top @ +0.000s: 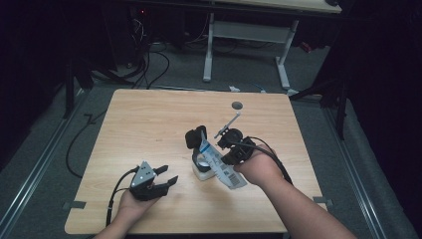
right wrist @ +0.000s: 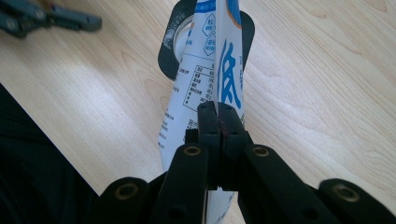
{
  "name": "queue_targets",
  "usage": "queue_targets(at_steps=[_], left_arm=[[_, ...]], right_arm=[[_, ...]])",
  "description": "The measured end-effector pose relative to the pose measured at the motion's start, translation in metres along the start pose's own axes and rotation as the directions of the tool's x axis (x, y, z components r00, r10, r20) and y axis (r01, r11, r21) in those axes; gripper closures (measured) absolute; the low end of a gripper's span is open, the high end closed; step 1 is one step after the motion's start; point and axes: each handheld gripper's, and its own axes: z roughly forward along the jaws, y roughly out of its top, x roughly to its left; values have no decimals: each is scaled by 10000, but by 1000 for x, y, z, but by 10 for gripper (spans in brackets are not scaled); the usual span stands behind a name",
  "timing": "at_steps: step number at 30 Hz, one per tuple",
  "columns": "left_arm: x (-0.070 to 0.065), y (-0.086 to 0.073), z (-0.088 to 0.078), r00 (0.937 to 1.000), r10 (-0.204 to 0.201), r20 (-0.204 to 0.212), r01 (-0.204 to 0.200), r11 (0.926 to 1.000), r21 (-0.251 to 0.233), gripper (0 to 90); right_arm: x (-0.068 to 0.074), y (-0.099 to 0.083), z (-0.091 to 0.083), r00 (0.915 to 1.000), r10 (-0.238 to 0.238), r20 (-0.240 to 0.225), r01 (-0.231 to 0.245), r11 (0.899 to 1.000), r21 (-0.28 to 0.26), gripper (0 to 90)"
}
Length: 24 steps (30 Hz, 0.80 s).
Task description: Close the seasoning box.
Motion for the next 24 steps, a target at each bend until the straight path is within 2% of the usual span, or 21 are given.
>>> queue_targets(at_steps=[4, 12, 19, 20, 22, 24], left_arm=[[8, -2, -3, 9995, -278, -166, 278, 9996, -3, 437], [7, -2, -2, 9997, -128, -207, 128, 9999, -2, 437], [9, -2, -3, 9995, -265, -198, 264, 9996, -32, 438], [10, -2, -3, 9993, -301, -214, 299, 9995, -63, 438], [11, -2, -4, 9991, -359, -205, 357, 9993, -64, 439], [11, -2, -5, 9990, -392, -222, 390, 9992, -84, 441]], right_arm=[[-2, -2, -1, 9999, 128, -34, -128, 9999, -21, 900], [-11, -8, -4, 9993, 338, 145, -337, 9994, -7, 900], [-22, -17, -3, 9978, 574, 330, -576, 9983, 39, 900], [-23, -18, -3, 9964, 782, 317, -785, 9969, 64, 900], [-29, -20, -2, 9969, 694, 383, -694, 9976, -4, 900], [-33, -23, -1, 9958, 798, 453, -800, 9968, 20, 900]])
